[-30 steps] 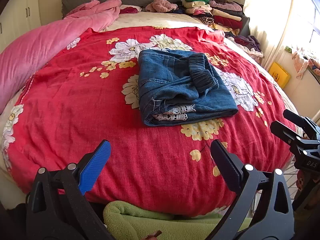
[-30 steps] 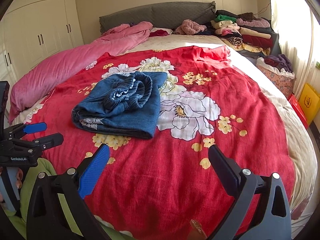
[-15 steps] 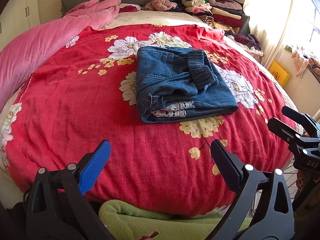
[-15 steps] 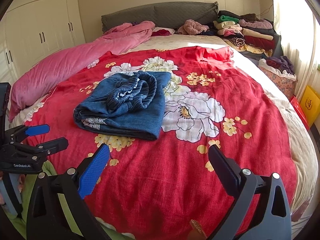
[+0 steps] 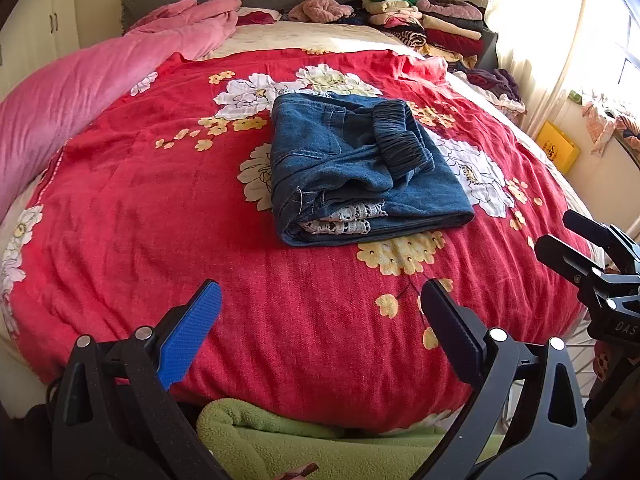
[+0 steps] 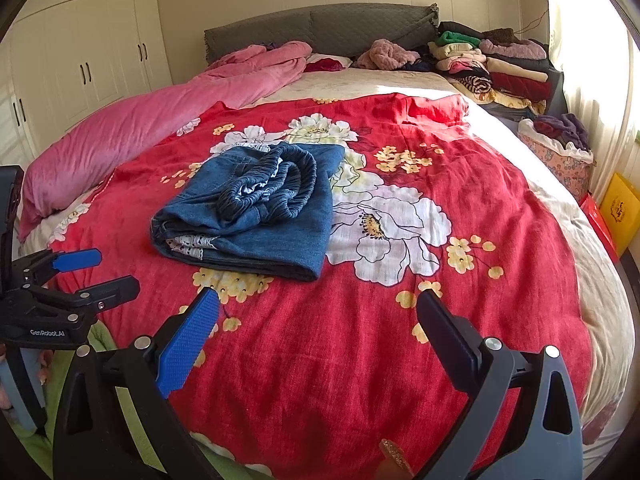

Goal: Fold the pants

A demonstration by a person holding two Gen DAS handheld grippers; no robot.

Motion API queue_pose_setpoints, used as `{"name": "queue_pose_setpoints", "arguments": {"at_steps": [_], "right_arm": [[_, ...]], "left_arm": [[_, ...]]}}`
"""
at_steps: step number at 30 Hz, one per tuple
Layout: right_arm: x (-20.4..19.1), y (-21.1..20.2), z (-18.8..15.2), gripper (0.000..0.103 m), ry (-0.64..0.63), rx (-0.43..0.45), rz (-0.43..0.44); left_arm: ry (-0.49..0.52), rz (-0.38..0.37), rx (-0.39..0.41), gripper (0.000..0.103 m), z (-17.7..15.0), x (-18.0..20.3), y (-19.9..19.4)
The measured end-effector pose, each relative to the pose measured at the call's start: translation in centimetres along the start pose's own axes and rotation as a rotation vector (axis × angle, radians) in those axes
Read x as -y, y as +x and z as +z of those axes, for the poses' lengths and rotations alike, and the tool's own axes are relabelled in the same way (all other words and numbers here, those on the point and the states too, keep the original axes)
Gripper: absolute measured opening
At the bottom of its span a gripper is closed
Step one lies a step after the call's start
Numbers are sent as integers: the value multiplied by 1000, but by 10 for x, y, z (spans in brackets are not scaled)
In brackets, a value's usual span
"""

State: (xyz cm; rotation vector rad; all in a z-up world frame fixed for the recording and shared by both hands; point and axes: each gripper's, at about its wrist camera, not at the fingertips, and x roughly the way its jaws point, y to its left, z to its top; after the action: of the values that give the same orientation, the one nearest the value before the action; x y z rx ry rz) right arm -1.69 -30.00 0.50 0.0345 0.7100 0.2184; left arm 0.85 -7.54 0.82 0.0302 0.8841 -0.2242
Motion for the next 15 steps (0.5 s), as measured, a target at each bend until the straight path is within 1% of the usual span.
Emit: {"name": "queue_pose_setpoints", "arguments": {"at_steps": [15], "right_arm": [[-2, 0, 5, 98, -1, -4, 1]], "left_arm": [[-3, -4, 5, 93, 1, 1, -2]]}}
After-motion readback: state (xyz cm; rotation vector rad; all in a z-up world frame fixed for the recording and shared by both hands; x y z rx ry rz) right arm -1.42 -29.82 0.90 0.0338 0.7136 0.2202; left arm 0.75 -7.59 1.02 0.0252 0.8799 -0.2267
